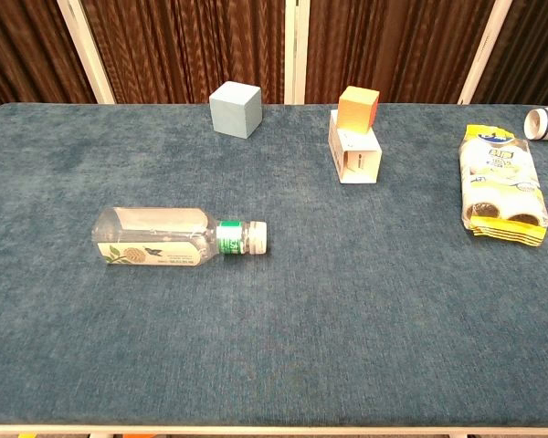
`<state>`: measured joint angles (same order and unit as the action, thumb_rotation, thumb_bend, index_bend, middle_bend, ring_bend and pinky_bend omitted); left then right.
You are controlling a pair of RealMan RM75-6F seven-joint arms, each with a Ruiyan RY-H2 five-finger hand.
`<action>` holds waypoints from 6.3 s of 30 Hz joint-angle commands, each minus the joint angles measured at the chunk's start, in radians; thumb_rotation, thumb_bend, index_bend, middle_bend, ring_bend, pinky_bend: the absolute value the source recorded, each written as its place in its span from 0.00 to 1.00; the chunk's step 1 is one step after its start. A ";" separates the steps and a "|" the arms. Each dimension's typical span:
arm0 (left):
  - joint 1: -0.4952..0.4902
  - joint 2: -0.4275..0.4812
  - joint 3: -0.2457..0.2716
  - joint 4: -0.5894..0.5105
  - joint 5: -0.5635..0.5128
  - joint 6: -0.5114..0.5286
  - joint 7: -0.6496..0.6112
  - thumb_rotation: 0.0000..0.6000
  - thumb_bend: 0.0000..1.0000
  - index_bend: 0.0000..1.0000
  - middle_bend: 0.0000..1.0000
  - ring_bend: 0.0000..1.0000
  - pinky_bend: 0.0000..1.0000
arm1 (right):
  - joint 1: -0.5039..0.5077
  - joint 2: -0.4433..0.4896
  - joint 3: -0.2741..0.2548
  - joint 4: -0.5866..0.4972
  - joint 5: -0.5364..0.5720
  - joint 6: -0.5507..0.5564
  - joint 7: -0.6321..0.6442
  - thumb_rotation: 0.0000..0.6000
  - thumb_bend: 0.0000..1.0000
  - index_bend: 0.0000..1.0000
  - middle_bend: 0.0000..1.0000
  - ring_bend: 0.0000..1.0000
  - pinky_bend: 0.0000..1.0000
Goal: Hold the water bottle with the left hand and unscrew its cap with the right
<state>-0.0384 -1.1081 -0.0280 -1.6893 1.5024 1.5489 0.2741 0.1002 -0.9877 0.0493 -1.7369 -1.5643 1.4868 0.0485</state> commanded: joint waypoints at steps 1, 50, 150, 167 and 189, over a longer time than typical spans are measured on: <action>0.001 -0.001 0.001 0.003 0.002 0.001 -0.003 1.00 0.20 0.17 0.15 0.07 0.03 | -0.002 0.002 -0.002 -0.003 -0.004 0.002 -0.002 1.00 0.23 0.05 0.03 0.00 0.00; -0.592 -0.511 -0.107 0.196 -0.404 -0.654 0.200 1.00 0.15 0.26 0.27 0.20 0.32 | 0.079 -0.017 0.016 0.049 0.036 -0.118 0.036 1.00 0.23 0.04 0.03 0.00 0.00; -0.617 -0.595 -0.074 0.247 0.054 -0.377 -0.634 1.00 0.48 0.57 0.58 0.49 0.63 | 0.736 0.105 0.054 -0.189 0.009 -0.810 0.424 0.83 0.10 0.18 0.03 0.00 0.00; -0.622 -0.601 -0.068 0.258 0.044 -0.392 -0.630 1.00 0.48 0.57 0.58 0.49 0.63 | 0.742 0.121 0.053 -0.219 -0.034 -0.776 0.436 0.83 0.10 0.18 0.03 0.00 0.00; -0.623 -0.601 -0.064 0.257 0.044 -0.390 -0.628 1.00 0.48 0.57 0.58 0.49 0.63 | 0.739 0.120 0.043 -0.218 -0.015 -0.775 0.404 0.83 0.11 0.18 0.03 0.00 0.00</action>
<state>-0.6615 -1.7085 -0.0921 -1.4329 1.5469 1.1593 -0.3538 0.8390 -0.8680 0.0922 -1.9546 -1.5786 0.7112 0.4518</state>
